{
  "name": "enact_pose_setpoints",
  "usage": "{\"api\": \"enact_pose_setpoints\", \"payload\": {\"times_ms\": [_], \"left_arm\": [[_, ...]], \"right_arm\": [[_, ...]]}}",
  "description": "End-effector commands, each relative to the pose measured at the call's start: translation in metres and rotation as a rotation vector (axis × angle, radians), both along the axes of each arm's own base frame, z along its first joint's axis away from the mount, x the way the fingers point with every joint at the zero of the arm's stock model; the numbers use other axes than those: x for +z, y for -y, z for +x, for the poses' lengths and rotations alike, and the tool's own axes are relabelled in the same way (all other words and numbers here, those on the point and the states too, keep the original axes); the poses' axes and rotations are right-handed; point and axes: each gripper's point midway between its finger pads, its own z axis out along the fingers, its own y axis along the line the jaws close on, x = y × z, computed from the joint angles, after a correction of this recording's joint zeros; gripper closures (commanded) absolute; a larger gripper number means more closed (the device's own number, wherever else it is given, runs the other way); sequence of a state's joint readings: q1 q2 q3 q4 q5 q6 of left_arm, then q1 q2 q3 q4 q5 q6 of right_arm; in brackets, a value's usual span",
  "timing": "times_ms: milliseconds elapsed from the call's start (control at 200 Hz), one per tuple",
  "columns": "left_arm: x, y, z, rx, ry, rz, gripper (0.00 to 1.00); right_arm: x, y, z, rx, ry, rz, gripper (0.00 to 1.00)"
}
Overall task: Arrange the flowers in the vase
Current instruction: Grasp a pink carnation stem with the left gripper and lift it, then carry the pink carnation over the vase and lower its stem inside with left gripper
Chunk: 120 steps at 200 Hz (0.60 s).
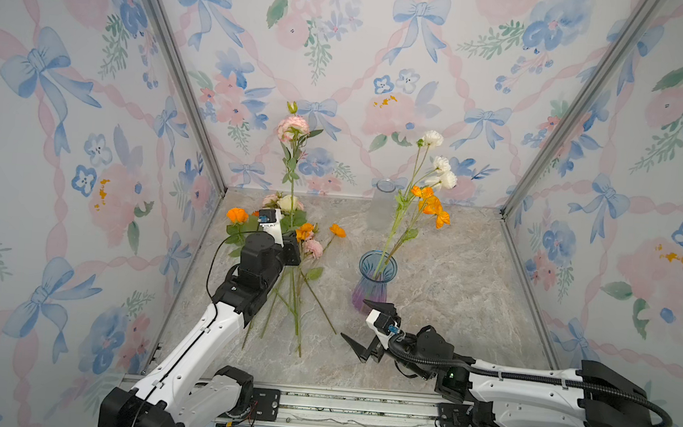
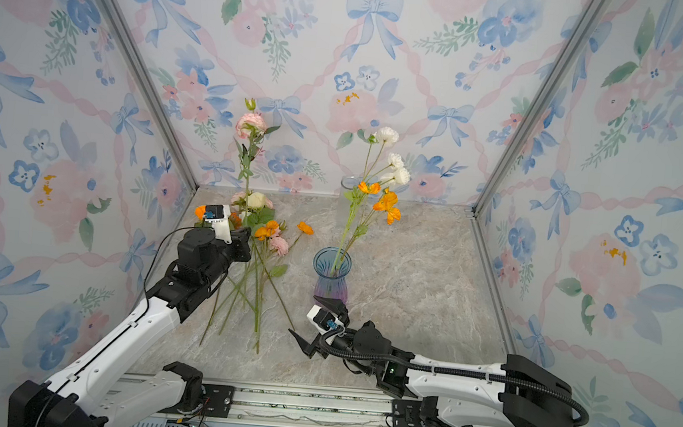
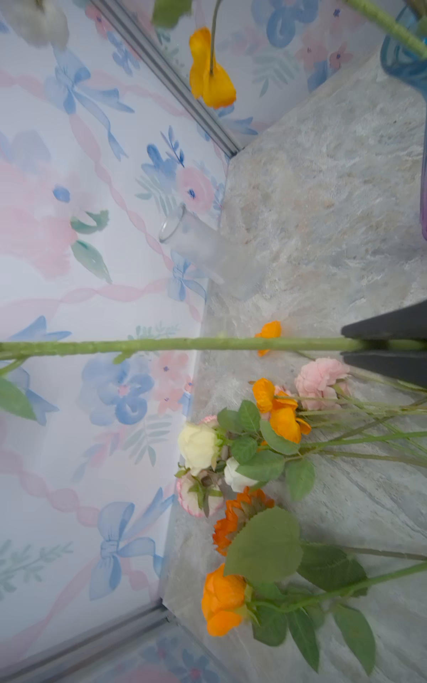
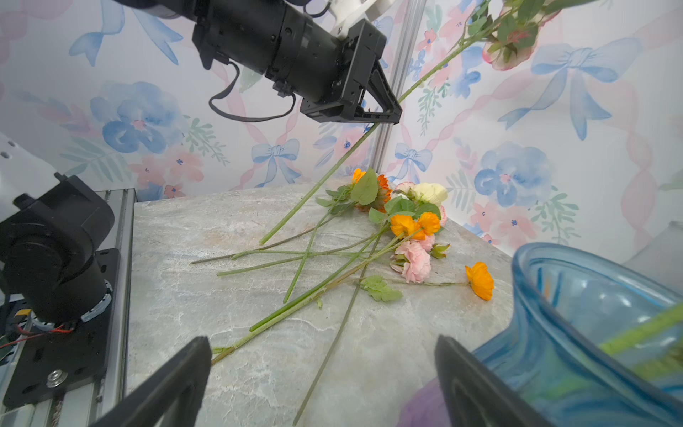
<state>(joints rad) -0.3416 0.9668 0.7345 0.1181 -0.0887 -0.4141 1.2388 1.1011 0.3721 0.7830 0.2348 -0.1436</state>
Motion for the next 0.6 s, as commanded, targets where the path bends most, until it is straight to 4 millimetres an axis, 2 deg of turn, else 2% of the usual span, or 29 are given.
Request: {"api": "enact_pose_setpoints", "payload": {"times_ms": [0,190,360,465,595], "left_arm": [[0.056,0.02,-0.012,-0.046,0.213,-0.175,1.0],[0.117,0.053,-0.038,-0.087,0.413,-0.321,1.0],[0.165,0.077,-0.057,-0.132,0.536,-0.418,1.0],[0.185,0.094,-0.066,-0.153,0.61,-0.426,1.0],[0.195,0.109,-0.07,-0.158,0.701,-0.447,1.0]], "right_arm": [[0.007,0.018,0.008,-0.08,0.029,0.012,0.03],[0.015,0.048,0.026,-0.219,0.037,0.071,0.03],[0.019,0.064,0.034,-0.281,0.026,0.107,0.03],[0.02,0.071,0.037,-0.312,0.025,0.119,0.03],[0.02,0.074,0.041,-0.333,0.021,0.119,0.03]]}}
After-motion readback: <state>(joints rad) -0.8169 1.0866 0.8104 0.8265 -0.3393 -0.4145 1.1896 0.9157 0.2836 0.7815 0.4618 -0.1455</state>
